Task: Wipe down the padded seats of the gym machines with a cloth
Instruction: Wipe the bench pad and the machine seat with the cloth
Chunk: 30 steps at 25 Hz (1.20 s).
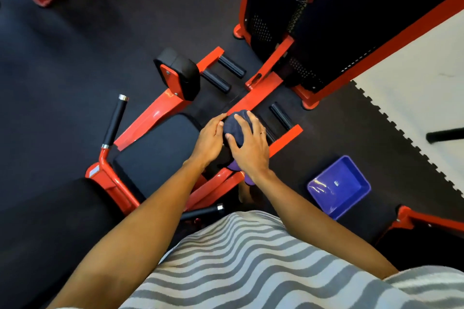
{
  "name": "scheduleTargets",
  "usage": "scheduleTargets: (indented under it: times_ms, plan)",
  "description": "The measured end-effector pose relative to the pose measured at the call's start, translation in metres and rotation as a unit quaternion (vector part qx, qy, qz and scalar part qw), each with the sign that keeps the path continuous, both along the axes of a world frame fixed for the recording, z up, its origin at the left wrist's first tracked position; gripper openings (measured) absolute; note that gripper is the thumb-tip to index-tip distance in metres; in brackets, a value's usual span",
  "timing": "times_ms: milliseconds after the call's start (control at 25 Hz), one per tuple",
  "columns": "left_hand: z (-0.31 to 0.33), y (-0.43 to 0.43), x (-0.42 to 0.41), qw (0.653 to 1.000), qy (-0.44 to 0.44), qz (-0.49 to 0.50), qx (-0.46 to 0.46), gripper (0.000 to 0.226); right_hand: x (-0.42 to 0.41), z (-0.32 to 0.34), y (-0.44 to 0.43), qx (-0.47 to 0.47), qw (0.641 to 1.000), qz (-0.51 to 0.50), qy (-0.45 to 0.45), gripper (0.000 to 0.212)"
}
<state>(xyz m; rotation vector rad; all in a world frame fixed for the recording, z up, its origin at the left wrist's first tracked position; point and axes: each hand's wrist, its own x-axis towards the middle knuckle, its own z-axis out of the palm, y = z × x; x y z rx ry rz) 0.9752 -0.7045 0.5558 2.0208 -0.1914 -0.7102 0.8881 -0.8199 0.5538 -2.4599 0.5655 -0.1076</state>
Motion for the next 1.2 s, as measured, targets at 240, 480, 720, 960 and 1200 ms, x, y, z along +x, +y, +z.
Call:
scheduleTargets:
  times_ms: [240, 480, 720, 960, 1200]
  plan:
    - [0.005, -0.025, -0.006, 0.995, 0.015, 0.1, 0.013, 0.04, 0.095, 0.002, -0.049, 0.133, 0.983, -0.006, 0.13, 0.033]
    - [-0.006, -0.033, -0.027, 0.984, 0.041, 0.174, 0.008, 0.043, 0.026, -0.006, -0.043, 0.088, 0.994, 0.067, -0.017, 0.041]
    - [-0.007, -0.036, -0.032, 0.979, 0.05, 0.199, -0.008, 0.043, -0.031, -0.009, -0.051, 0.084, 0.975, 0.204, -0.005, 0.069]
    - [-0.005, -0.038, -0.035, 0.972, 0.05, 0.229, -0.022, 0.039, 0.028, 0.014, -0.075, 0.181, 0.969, 0.165, -0.035, 0.045]
    - [-0.005, -0.035, -0.039, 0.969, 0.066, 0.233, -0.04, 0.036, -0.005, -0.016, -0.066, 0.017, 0.97, 0.244, 0.011, 0.054]
